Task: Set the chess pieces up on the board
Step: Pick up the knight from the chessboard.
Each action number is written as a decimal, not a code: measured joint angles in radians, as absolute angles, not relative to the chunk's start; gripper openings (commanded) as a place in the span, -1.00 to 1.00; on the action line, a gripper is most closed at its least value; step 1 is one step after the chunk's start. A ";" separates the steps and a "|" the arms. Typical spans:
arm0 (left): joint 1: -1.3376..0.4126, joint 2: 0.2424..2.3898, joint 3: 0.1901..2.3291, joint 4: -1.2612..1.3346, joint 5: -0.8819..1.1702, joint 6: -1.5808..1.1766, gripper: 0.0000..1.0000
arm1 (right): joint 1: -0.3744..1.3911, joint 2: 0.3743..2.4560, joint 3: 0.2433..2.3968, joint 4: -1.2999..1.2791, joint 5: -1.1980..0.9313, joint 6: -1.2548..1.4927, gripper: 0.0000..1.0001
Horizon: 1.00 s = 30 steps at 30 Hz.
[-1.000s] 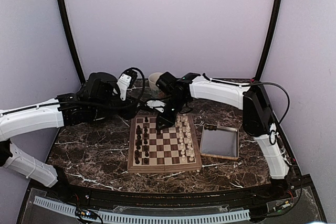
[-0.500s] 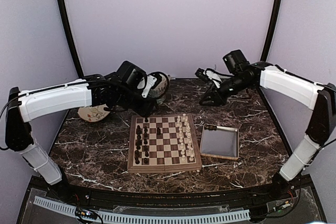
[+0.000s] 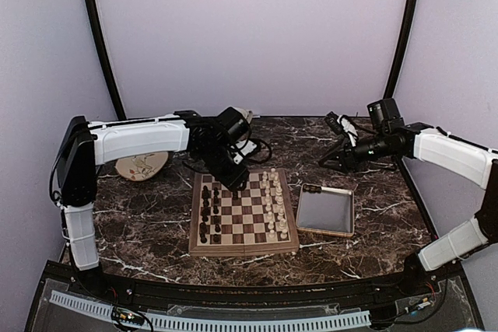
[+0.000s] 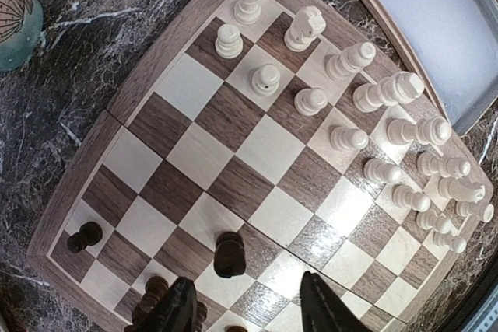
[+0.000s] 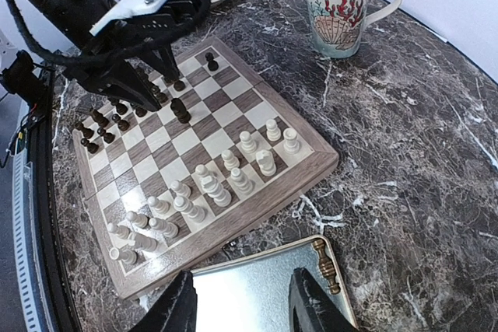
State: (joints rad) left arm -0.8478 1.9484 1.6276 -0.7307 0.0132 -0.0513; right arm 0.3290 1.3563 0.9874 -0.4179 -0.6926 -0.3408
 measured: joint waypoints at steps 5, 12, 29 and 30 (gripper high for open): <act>-0.848 2.003 1.668 -0.773 0.016 -0.033 -0.07 | 0.329 1.359 0.987 -0.416 -0.720 -0.348 -0.19; -0.848 2.040 1.671 -0.806 0.015 -0.019 -0.29 | 0.329 1.361 0.987 -0.417 -0.731 -0.366 -0.19; -0.848 2.102 1.714 -0.818 -0.002 -0.006 -0.63 | 0.329 1.375 0.987 -0.421 -0.737 -0.386 -0.21; -0.848 2.102 1.714 -0.818 -0.003 -0.005 -0.66 | 0.329 1.376 0.987 -0.421 -0.737 -0.387 -0.21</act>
State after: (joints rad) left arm -0.8478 2.1017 1.7142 -0.8185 -0.0029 -0.0048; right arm 0.3290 1.3758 0.9874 -0.4213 -0.7372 -0.3874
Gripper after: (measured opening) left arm 0.210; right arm 0.397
